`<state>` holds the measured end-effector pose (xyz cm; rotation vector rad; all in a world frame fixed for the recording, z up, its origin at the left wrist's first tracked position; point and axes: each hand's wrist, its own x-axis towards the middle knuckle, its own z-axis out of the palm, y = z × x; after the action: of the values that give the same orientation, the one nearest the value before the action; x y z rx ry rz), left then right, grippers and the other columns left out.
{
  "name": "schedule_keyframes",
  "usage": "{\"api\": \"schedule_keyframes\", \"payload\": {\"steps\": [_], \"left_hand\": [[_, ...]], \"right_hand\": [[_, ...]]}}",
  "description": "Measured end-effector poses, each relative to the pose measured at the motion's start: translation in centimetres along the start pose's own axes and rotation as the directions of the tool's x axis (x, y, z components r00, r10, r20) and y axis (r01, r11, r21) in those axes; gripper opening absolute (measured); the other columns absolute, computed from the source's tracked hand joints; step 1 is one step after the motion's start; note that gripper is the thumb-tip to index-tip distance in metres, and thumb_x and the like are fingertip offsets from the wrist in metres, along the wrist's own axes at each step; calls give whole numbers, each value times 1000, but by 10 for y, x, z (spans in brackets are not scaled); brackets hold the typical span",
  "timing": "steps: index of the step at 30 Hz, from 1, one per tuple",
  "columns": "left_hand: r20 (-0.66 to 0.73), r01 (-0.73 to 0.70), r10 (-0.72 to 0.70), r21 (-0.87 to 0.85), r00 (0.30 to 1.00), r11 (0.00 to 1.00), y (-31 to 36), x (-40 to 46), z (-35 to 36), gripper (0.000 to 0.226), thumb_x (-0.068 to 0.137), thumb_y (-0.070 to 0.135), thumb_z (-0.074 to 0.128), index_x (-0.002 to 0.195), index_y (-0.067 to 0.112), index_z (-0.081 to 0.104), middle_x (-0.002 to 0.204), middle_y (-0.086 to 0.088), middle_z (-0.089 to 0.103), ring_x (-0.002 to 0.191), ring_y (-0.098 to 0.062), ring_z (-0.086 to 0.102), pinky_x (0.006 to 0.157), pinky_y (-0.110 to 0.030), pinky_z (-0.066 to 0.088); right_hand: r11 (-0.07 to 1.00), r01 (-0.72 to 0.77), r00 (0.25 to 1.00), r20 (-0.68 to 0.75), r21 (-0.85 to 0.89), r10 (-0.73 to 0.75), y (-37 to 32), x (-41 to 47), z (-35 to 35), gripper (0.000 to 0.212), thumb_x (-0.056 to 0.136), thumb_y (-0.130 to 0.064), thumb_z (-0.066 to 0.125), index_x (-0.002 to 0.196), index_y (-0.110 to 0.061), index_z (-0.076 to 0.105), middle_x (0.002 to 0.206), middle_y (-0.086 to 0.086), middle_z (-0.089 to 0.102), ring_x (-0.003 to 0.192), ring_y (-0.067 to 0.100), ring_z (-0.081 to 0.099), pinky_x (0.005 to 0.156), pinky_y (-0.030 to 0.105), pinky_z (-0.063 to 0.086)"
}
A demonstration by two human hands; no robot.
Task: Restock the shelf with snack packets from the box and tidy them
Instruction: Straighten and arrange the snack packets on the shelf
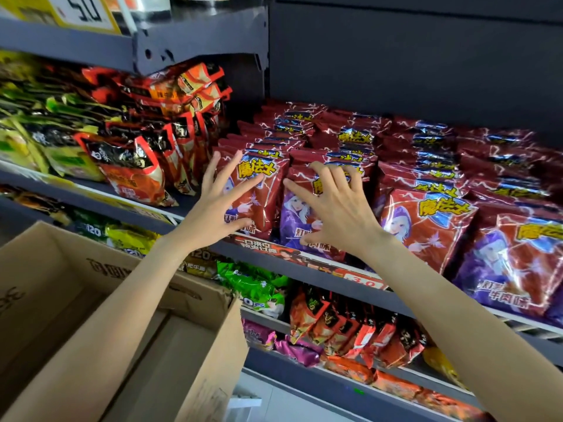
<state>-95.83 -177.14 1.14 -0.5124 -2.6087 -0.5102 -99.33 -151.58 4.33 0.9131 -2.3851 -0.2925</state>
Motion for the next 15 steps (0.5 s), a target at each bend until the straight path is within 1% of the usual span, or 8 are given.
{"api": "schedule_keyframes", "payload": {"steps": [3,5,6,9,11,13,14,15], "left_hand": [[6,-16,16,-4,1000,1000,-1,3,2,85,77,21,77,146,35,29,159,0,-3,145,-27,-16,103,-45,17],[11,-16,16,-10,1000,1000,-1,2,2,84,77,19,77,145,33,30,159,-2,-2,145,-28,-15,103,-44,16],[9,-20,20,-2,1000,1000,-1,2,2,84,77,18,77,145,32,31,159,-3,-1,145,-29,-15,105,-46,16],[-15,6,-5,64,1000,998,4,2,0,82,74,18,79,143,32,36,159,-1,3,145,-30,-13,110,-62,9],[-78,65,-58,94,995,993,14,3,1,70,74,23,74,136,32,44,157,0,11,145,-30,-8,110,-66,2],[-165,107,-85,129,983,986,29,5,4,58,74,36,67,130,29,49,153,-4,20,145,-30,0,110,-65,3],[-202,115,-84,144,976,983,37,6,7,57,76,44,63,129,29,50,151,-6,23,145,-30,4,110,-64,5],[-228,109,-71,157,971,982,44,8,10,58,77,51,61,129,29,49,150,-7,24,144,-30,8,110,-64,8]], "right_hand": [[1000,15,1000,16,8,-15,3,6,1,110,48,-76,72,143,-31,39,135,18,43,119,34,43,103,50,18],[1000,13,1000,27,5,-13,2,5,1,111,50,-76,71,145,-31,36,137,18,42,122,35,42,107,53,17],[1000,8,1000,30,0,-8,1,3,1,111,52,-76,70,146,-31,33,138,18,41,124,35,40,109,56,16],[999,42,999,23,3,-42,0,-5,-2,105,60,-74,67,148,-30,30,147,19,34,135,35,31,112,63,8],[994,76,995,-65,78,-71,2,-13,-6,92,67,-65,68,145,-28,37,149,19,31,139,34,26,113,63,6],[981,49,975,-220,188,-7,9,-31,-14,74,75,-50,71,140,-25,45,148,16,33,140,32,26,115,59,8],[977,18,960,-277,213,43,15,-45,-18,69,78,-43,72,139,-25,46,148,15,33,140,32,26,115,58,9],[977,-19,951,-298,213,83,22,-60,-22,70,78,-38,73,140,-26,44,148,15,33,140,33,25,115,58,9]]}}
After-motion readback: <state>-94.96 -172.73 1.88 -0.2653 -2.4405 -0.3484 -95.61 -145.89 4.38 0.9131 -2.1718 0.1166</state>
